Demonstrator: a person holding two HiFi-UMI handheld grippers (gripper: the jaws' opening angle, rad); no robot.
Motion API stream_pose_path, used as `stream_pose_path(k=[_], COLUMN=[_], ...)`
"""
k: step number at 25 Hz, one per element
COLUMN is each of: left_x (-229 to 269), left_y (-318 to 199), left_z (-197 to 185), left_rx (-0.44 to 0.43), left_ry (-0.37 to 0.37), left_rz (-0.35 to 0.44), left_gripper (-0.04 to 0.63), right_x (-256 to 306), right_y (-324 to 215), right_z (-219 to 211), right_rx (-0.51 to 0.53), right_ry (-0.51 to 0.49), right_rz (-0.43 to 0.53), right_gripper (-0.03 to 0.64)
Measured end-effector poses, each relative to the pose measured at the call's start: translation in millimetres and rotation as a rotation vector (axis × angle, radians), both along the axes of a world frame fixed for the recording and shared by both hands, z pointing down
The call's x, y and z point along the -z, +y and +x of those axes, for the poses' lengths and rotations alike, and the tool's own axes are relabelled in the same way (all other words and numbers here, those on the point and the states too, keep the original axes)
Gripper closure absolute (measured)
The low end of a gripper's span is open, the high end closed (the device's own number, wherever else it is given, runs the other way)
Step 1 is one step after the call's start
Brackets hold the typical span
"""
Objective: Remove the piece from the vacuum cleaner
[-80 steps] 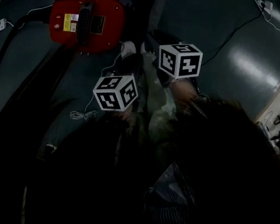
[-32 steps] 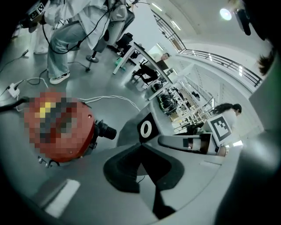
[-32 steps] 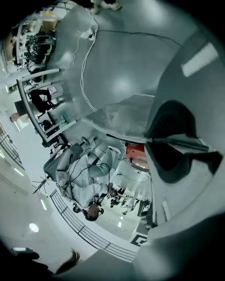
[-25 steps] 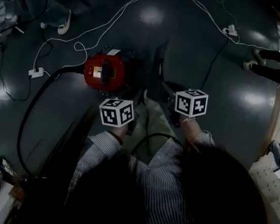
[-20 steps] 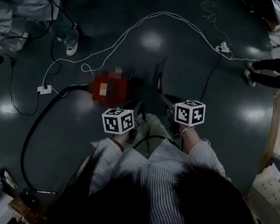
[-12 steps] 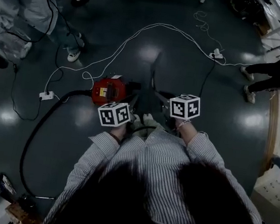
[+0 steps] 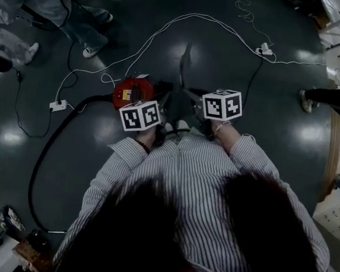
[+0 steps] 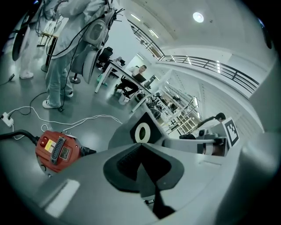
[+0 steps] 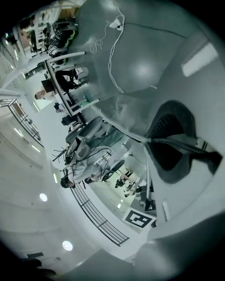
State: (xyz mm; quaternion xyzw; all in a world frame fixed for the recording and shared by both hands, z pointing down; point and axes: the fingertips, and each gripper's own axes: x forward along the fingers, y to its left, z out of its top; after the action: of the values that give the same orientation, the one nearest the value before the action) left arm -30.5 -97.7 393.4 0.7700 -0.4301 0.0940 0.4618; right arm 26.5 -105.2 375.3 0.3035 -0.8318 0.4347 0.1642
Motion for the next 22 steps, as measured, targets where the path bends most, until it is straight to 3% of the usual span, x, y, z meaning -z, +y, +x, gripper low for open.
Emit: stream_pose_path(k=[6, 22], left_x=[1.5, 1.0], left_y=[0.5, -3.0], left_z=[2.6, 2.2], left_rx=[0.007, -0.029], left_ry=[0.025, 0.000], left_rz=[-0.011, -0.001], left_gripper=[0.588, 0.589], right_x=[3.0, 4.6], right_y=[4.7, 1.7], right_z=[-3.7, -5.8], right_rx=[0.035, 0.032], right_ry=[0.010, 0.025], right_rz=[0.012, 0.026], right_gripper=[0.592, 0.593])
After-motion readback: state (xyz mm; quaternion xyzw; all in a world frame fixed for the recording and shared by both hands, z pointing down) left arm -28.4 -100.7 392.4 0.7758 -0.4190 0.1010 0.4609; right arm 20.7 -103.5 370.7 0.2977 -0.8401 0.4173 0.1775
